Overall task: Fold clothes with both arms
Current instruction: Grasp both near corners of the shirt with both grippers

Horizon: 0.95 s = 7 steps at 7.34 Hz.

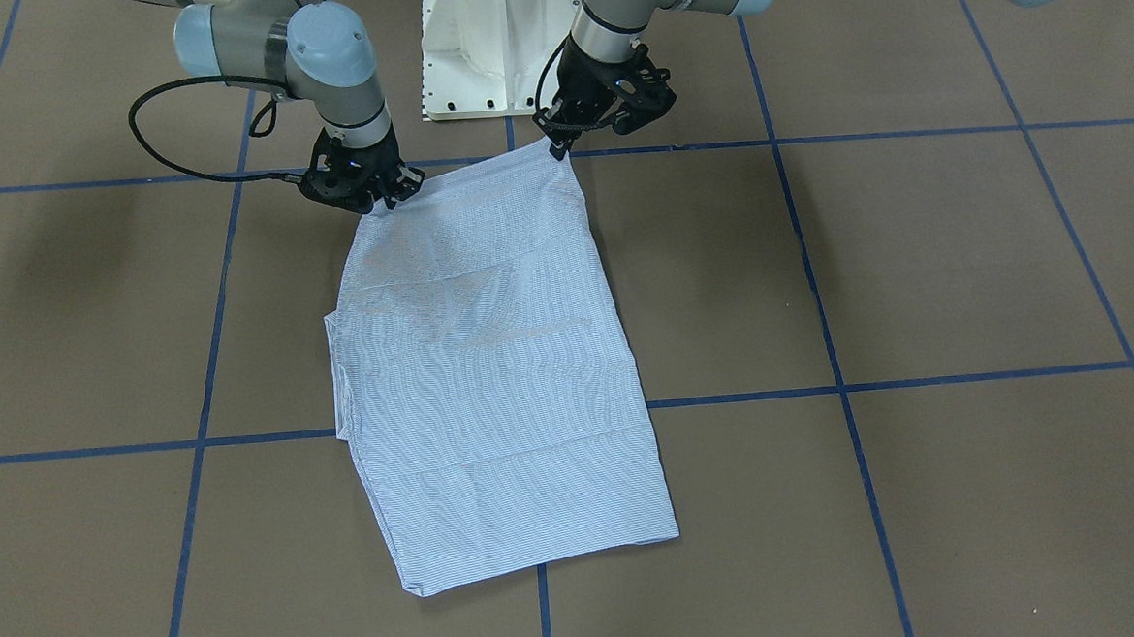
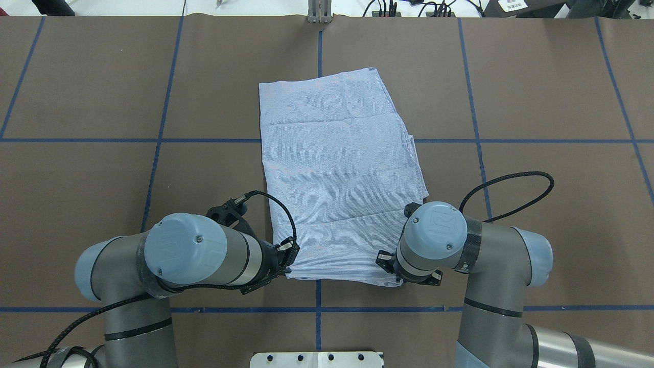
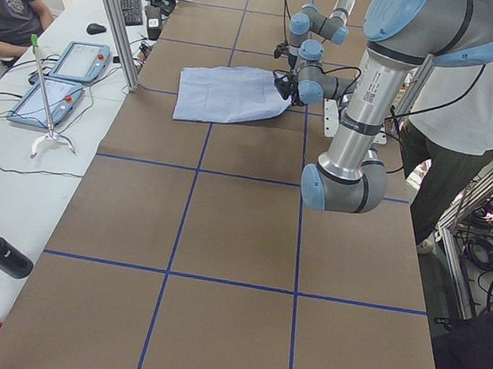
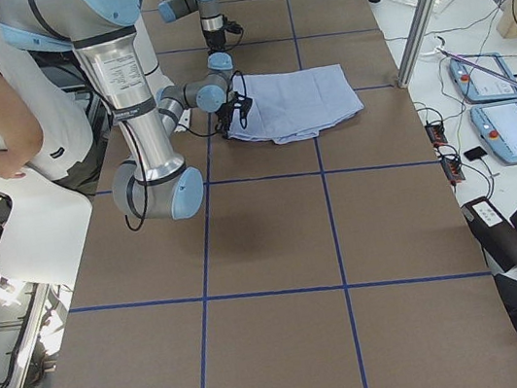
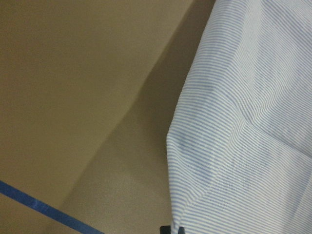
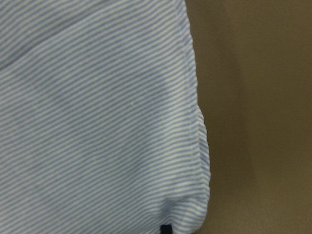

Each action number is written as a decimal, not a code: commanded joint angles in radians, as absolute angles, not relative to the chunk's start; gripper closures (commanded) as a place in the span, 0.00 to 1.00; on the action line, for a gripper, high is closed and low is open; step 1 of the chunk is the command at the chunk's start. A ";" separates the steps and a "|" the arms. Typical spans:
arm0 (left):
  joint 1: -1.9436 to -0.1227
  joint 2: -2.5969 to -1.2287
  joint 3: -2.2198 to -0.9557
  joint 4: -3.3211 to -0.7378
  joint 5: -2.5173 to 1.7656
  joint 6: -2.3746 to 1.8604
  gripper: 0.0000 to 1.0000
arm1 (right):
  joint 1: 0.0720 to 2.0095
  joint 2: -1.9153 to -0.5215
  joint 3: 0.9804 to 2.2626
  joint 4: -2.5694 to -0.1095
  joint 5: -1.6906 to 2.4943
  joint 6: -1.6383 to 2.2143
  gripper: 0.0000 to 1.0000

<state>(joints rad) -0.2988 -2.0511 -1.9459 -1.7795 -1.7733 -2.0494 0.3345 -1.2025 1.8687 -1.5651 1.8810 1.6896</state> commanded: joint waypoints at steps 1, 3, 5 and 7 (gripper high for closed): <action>-0.299 -2.051 -1.947 -1.779 -1.773 -2.049 1.00 | 0.348 -1.203 1.871 -1.568 1.887 1.689 1.00; -0.299 -2.051 -1.954 -1.779 -1.773 -2.049 1.00 | 0.371 -1.201 1.897 -1.569 1.936 1.687 1.00; -0.299 -2.049 -1.988 -1.743 -1.773 -2.049 1.00 | 0.382 -1.226 1.968 -1.575 2.015 1.681 1.00; -0.296 -2.048 -2.060 -1.639 -1.831 -2.045 1.00 | 0.382 -1.244 2.032 -1.578 2.054 1.686 1.00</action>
<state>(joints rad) -0.2978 -2.0485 -2.0168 -1.7006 -1.7965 -2.0478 0.3811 -1.2319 1.9913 -1.5758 2.0239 1.6834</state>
